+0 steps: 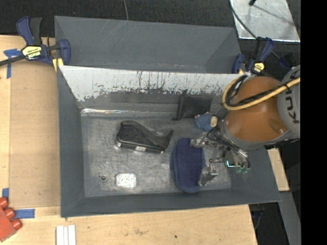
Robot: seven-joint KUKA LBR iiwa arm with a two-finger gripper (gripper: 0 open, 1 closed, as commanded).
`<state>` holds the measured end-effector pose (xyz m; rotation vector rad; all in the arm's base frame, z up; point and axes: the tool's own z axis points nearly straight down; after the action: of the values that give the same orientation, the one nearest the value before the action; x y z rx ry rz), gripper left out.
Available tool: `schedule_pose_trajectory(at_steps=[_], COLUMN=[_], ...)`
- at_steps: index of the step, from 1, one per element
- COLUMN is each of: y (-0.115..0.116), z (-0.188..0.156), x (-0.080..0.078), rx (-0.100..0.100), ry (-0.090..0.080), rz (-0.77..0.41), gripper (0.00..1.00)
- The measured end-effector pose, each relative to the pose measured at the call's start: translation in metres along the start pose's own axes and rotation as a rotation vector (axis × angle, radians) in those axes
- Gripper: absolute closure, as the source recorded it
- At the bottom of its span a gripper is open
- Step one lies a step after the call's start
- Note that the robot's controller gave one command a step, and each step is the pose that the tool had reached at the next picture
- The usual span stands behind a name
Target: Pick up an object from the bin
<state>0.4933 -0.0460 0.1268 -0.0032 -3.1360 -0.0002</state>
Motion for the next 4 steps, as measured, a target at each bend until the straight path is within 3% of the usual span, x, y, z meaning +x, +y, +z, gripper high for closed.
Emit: schedule_pose_trajectory(at_steps=[1,2,3,4], y=[0.02,0.06,0.067,0.066], z=[0.046,0.024,0.016,0.054], x=[-0.003,0.006,-0.001,0.008], rx=[0.014,0.007,0.003,0.007], ry=[-0.039,-0.024,-0.01,-0.011], rz=[-0.429,-0.603,-0.807,-1.231], gripper=[0.0,0.0,0.0,0.0])
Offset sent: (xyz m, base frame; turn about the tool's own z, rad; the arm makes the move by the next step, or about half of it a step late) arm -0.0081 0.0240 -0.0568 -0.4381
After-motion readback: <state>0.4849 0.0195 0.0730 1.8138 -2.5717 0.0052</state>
